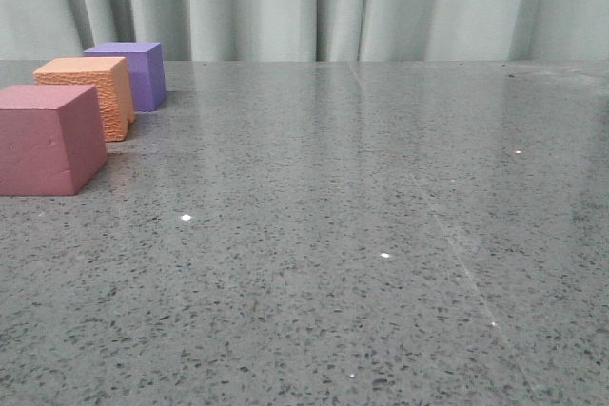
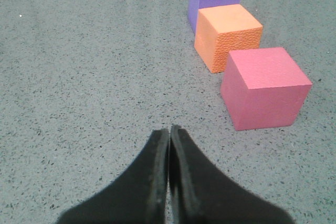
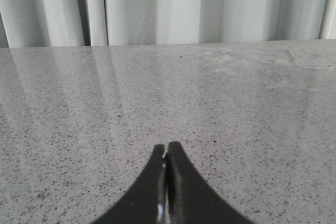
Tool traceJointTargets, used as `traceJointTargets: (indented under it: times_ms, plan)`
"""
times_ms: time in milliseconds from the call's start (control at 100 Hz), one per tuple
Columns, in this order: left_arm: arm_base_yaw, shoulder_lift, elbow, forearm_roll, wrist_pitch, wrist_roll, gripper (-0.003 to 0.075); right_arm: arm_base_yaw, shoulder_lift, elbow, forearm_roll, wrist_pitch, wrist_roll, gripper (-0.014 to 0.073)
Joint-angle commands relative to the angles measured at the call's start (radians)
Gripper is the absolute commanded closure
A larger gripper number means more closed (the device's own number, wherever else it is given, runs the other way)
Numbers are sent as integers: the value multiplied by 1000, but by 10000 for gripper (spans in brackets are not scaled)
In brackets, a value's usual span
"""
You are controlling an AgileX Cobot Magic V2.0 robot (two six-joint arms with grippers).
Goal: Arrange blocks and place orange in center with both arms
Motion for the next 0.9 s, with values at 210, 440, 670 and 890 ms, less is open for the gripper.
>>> traceJointTargets:
  times_ms: [210,440,670,890]
  plan:
    - [2,7,-27,17,-67,0,739,-6,-19,-14,3,-88,-7,713]
    - [2,7,-27,20,-67,0,739,-6,-19,-14,3,-88,-7,713]
    - [2,7,-11,46,-115,0,739,-6,-19,-14,3,-88,-7,713]
    - [62,-17,97,-143,-325,227,739,-6,-19,-14,3,-88,-7,713]
